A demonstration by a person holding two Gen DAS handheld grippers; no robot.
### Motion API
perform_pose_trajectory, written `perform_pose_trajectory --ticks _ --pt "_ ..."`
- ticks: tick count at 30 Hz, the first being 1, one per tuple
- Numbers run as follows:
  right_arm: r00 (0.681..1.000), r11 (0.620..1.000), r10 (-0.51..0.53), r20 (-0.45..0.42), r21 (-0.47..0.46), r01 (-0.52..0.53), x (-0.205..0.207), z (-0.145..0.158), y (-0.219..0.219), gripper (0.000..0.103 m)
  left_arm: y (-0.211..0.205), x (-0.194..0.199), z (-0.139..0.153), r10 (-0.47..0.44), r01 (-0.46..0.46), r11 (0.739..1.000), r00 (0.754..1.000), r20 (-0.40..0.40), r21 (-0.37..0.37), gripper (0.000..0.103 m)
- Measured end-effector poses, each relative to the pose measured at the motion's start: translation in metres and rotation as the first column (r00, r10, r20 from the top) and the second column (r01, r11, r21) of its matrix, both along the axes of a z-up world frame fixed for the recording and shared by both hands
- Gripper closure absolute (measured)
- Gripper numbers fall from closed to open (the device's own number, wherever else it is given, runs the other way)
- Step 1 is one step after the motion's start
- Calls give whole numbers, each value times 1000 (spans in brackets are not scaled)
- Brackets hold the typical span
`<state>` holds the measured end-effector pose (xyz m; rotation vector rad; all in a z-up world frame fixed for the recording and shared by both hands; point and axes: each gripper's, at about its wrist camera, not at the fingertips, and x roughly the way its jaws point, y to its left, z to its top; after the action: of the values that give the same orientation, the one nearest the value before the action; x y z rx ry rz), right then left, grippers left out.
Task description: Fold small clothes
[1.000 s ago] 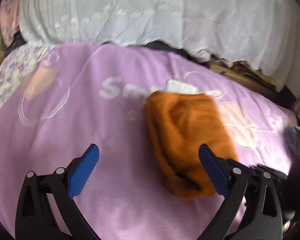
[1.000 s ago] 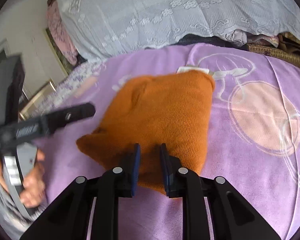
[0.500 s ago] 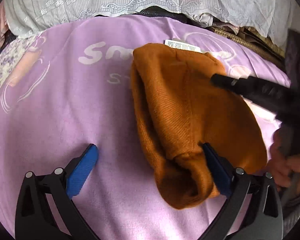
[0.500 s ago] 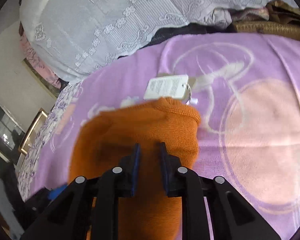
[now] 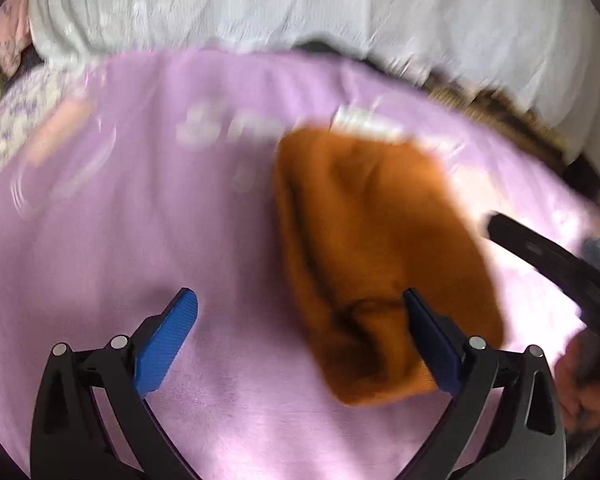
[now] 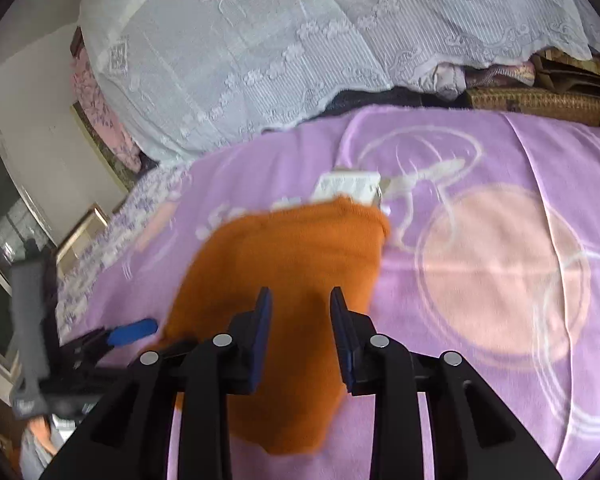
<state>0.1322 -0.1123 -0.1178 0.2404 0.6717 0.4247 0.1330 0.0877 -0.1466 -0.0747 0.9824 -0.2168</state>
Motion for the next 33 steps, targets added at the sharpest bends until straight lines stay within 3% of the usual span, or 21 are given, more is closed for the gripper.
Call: perform_pose_trajectory --ticks 2,5,8,12,17,20,24,30,33 --pt "999 1000 -8 -47 -31 7 -1 -14 3 58 0 3 -5 1 -1 1000 1000 -19 9 4" --pt "995 1000 -11 -100 -18 9 6 -26 4 52 -9 1 -5 -2 2 998 1000 -1 64 4" --pt "994 1000 -10 -111 18 12 7 -29 -2 49 -8 2 -3 0 0 999 1000 5 53 4" --pt "996 999 -22 -81 42 25 1 -24 -6 50 -5 -5 2 1 -3 998 1000 27 64 4" --pt "997 998 -60 55 27 59 -4 5 -4 69 -6 -8 3 1 -4 997 999 41 78 4" --pt "999 999 -22 37 27 21 10 7 6 75 -6 -8 3 0 -3 997 999 41 80 4" --pt "1000 999 -8 -7 -40 8 26 -9 17 76 -7 -7 3 -6 2 996 999 42 86 4" --pt "1000 1000 -16 -1 -4 16 16 -8 9 73 -8 -7 4 -8 4 996 999 46 93 4" --pt "999 999 -34 -1 29 34 8 -6 1 65 -8 -8 6 -8 3 995 999 52 97 4"
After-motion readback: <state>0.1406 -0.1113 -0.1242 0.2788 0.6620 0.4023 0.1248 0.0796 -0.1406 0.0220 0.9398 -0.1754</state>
